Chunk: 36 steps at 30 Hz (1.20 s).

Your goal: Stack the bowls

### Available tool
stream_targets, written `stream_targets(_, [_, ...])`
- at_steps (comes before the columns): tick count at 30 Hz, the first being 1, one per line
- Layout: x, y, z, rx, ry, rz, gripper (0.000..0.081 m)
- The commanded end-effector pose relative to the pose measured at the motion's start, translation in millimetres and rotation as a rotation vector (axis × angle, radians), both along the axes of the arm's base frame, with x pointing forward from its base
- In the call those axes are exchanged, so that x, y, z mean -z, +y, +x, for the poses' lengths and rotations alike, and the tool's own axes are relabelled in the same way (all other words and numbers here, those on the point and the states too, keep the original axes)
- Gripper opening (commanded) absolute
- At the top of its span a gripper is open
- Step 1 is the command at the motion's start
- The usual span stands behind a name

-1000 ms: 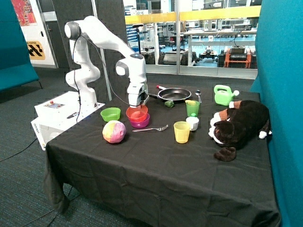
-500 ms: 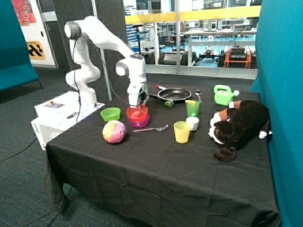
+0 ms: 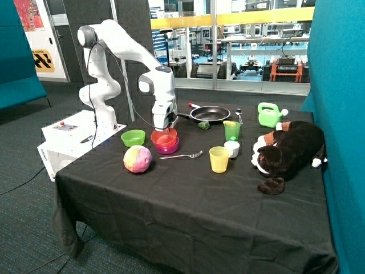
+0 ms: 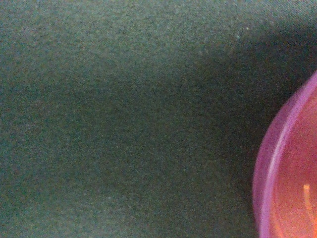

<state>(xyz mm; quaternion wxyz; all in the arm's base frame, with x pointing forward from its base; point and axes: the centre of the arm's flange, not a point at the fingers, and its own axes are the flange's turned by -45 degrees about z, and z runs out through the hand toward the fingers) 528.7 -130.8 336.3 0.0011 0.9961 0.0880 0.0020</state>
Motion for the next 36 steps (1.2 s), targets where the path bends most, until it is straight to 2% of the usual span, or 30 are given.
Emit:
stream_targets(1, [3.4,-2,5,-0.012,0.0041,0.0019,0.0410])
stream_targets(4, [4.8,1,7,-0.021,0.0041,0.0019,0.0514])
stream_targets(8, [5.2,5,9,-0.031,0.0042,0.0019,0.0583])
stream_targets(19, [5.3,10,12,-0.039,0.0042,0.0019,0.0656])
stream_targets(36, [3.8,13,5,-0.047,0.0042,0.0018,0.0697])
